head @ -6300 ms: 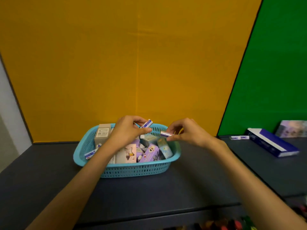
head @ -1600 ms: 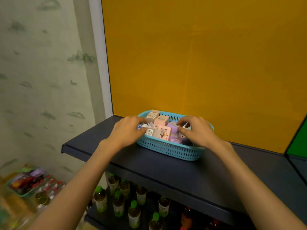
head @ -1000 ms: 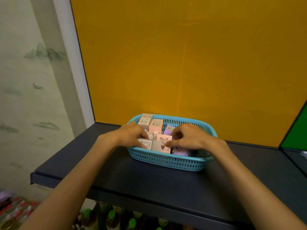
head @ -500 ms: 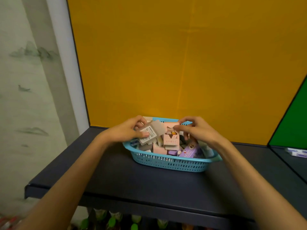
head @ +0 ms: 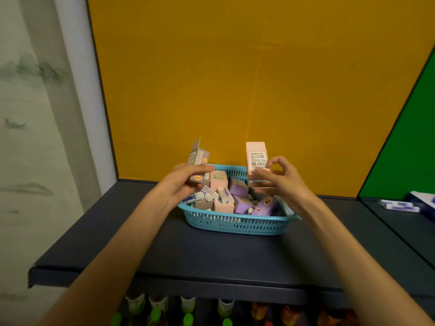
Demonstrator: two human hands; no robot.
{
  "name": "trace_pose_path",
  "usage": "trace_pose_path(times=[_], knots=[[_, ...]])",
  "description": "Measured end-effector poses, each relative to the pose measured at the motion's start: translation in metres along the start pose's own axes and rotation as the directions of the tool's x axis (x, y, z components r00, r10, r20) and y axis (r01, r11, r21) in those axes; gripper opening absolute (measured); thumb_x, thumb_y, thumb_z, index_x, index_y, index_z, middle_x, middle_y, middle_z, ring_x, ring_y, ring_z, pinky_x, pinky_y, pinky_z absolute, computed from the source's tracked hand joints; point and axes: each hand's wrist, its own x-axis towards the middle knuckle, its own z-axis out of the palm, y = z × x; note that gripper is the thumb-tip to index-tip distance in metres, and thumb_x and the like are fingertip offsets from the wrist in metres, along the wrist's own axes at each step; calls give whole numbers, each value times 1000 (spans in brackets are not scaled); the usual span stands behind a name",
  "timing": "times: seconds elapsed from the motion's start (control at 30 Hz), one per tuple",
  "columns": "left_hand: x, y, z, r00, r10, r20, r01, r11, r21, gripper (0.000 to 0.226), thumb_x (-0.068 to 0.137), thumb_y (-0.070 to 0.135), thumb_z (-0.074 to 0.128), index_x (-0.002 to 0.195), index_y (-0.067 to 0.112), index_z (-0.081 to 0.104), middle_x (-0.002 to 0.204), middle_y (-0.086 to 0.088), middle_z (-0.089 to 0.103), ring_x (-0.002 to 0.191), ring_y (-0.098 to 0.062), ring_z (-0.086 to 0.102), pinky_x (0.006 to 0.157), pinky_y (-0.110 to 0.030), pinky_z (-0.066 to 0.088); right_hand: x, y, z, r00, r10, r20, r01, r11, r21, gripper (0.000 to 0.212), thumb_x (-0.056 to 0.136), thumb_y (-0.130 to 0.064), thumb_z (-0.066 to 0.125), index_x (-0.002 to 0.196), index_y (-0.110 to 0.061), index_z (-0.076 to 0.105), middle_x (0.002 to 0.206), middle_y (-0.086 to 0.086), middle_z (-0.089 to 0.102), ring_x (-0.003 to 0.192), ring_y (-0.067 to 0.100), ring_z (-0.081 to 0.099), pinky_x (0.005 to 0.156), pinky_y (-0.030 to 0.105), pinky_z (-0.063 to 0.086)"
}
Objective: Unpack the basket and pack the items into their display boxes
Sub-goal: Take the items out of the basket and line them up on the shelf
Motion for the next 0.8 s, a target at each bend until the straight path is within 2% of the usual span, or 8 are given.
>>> trace_pose_path(times=[0.1, 0.2, 0.3, 0.37, 0.47, 0.53, 0.67, 0.8], knots=[[-1, -4, 2, 998, 41, 40, -43, 997, 62, 51, 64, 2, 83, 109, 9, 60, 96, -10, 73, 65, -11, 67, 50, -21, 49, -6, 3, 0, 991, -48, -125, 42, 998, -47, 41, 85, -12, 77, 91, -15, 37, 95, 14, 76, 80, 35, 75, 61, 44, 61], [-4, -9, 4, 995, 67, 75, -74, 992, 99, 43, 73, 8, 81, 109, 10, 58, 95, -10, 73, 70, -15, 65, 55, -23, 50, -9, 3, -1, 985, -21, -170, 20, 1000, -6, 48, 83, -5, 77, 91, -16, 32, 103, 18, 73, 82, 36, 75, 68, 47, 62], [-8, -11, 11, 993, 72, 96, -81, 992, 95, 32, 79, 13, 76, 106, 10, 59, 87, -6, 68, 69, -17, 64, 56, -27, 49, -10, -1, -2, 979, 64, -194, -33, 987, 157, 41, 84, 4, 71, 108, -8, 40, 115, 20, 65, 87, 29, 75, 80, 48, 61], [-10, -10, 14, 993, 67, 94, -76, 993, 93, 24, 83, 15, 70, 104, 10, 61, 85, -7, 63, 67, -16, 63, 54, -26, 47, -12, -5, 0, 977, 125, -173, -68, 951, 301, 39, 86, 8, 64, 120, 2, 45, 122, 21, 59, 93, 28, 73, 81, 42, 62], [-12, -9, 15, 994, 71, 88, -75, 996, 49, 12, 84, 16, 65, 96, 12, 62, 88, -10, 63, 72, -20, 63, 53, -26, 48, -19, -11, 3, 975, 176, -132, -99, 887, 451, 21, 88, 13, 51, 108, 7, 51, 119, 24, 53, 103, 32, 64, 82, 42, 61], [-13, -8, 17, 992, 79, 95, -81, 997, 17, 11, 87, 18, 62, 97, 14, 62, 91, -11, 65, 74, -21, 64, 53, -26, 49, -25, -13, 3, 980, 181, -85, -116, 858, 501, 25, 87, 14, 48, 110, 4, 50, 118, 27, 54, 103, 32, 65, 86, 39, 59], [-11, -6, 30, 987, 88, 135, -86, 996, -22, 10, 91, 19, 60, 99, 13, 62, 90, -11, 67, 72, -21, 67, 56, -29, 54, -35, -17, -2, 982, 185, -34, -141, 843, 520, 36, 91, 4, 52, 126, -5, 48, 108, 21, 63, 94, 25, 67, 68, 29, 59], [-7, -9, 51, 978, 89, 188, -91, 996, -1, 11, 93, 19, 61, 100, 11, 63, 98, -14, 67, 93, -26, 63, 70, -33, 62, -48, -26, -17, 971, 215, -105, -115, 804, 583, 34, 91, -22, 62, 122, -12, 54, 115, 18, 54, 105, 29, 54, 86, 43, 55]])
